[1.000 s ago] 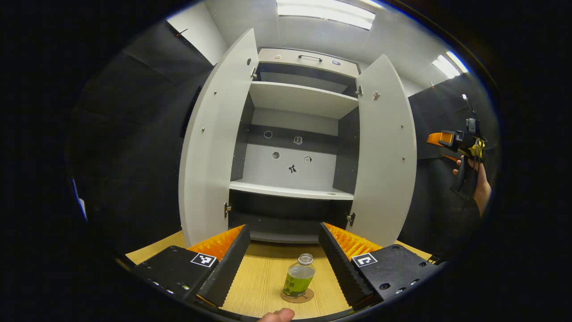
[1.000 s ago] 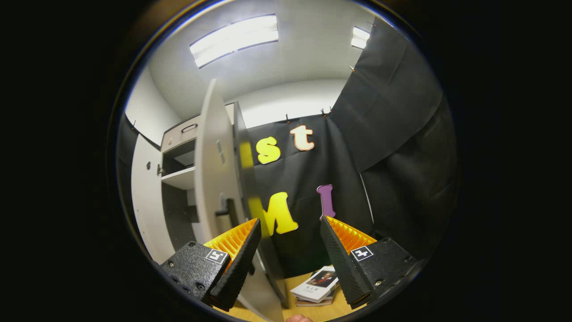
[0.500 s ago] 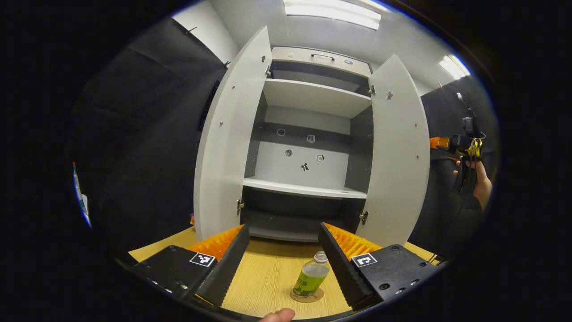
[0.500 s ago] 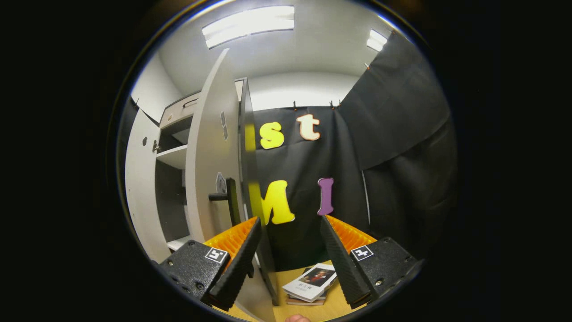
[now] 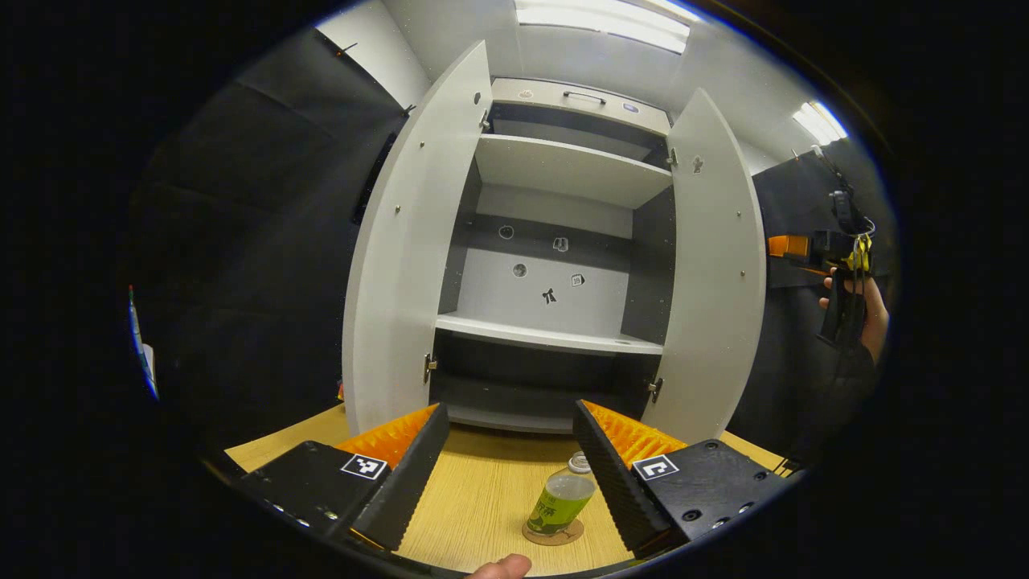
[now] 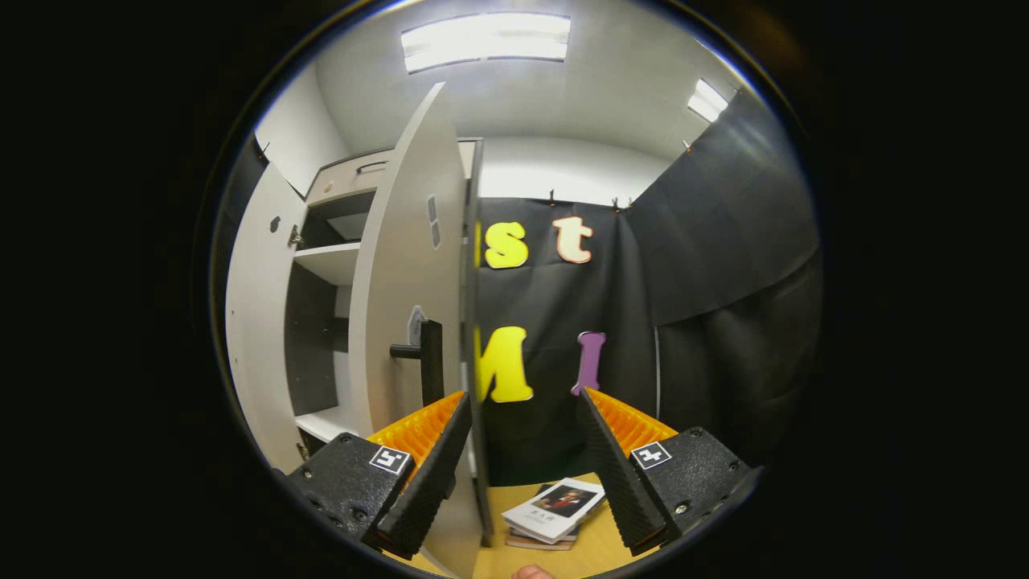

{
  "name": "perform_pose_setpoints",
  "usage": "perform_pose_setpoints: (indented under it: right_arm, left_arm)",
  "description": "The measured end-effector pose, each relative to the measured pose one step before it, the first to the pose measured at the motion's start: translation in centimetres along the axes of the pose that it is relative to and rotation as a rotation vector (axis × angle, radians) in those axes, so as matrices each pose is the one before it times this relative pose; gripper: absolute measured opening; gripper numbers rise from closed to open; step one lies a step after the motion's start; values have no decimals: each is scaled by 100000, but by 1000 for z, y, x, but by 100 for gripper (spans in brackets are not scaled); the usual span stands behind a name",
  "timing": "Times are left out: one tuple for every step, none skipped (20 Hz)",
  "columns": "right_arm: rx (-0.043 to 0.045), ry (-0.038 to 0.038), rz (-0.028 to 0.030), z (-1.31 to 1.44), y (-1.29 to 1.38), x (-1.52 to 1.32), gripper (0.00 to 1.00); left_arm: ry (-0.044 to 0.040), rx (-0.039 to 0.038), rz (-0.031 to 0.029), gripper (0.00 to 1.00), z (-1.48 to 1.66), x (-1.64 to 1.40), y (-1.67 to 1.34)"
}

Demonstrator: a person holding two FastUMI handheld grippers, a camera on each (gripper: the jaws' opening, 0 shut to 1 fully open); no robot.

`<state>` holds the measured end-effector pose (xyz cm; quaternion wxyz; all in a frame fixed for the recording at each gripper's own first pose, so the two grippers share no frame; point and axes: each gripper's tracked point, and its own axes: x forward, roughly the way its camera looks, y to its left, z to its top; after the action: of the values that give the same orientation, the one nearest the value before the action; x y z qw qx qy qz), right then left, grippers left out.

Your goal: Grasp the bottle in the cabinet with the left hand and place it on the coaster, then close the right door with the right hand and the left door with the left hand.

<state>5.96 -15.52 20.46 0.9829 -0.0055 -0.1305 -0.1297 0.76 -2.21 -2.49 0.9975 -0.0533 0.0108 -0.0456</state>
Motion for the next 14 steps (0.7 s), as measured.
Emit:
perform_pose_setpoints:
  right_arm:
    - [653,445,3008,-106,1040,52,82]
    - [955,813,3664,-133,1266,235,82]
    - [1495,430,3271,-254,1049,274,82]
    - [1336,32,3253,-166,927,316,82]
    - [1473,539,3125,-338,975,343,82]
    - [1422,-245,2218,-102,664,522,82]
    - [947,360,1273,-199,646,529,82]
    - [413,1442,888,-552,407,760,82]
    - [-245,1706,1402,-562,644,672,82]
    - [-223,710,2321,-225,800,465,82]
    - [-321,640,2309,-134,804,532,82]
    - [-480,53,1183,-166,300,324,82]
    - [-422,-649,300,96,305,300,82]
    - [-560,-436,364,31,311,215,82]
  left_arm:
    - [-143,151,-71,95,51,6,-5]
    - [-184,309,237,100,113,-57,41]
    - [-180,129,539,95,43,102,54]
    - [136,-214,264,100,51,-5,-30]
    - [124,-147,49,100,-1,-43,-6]
    - [145,178,343,95,44,-71,60]
    - [12,300,492,95,71,-29,95]
    - [-30,318,542,95,103,-33,65]
    - [24,237,520,95,52,-71,89]
    - [-137,194,573,95,146,-80,95]
    - [-308,266,857,95,182,-58,77]
    - [-222,499,972,95,160,-15,95]
    - [-187,359,988,95,23,59,69]
    - [51,-136,228,95,38,25,-31]
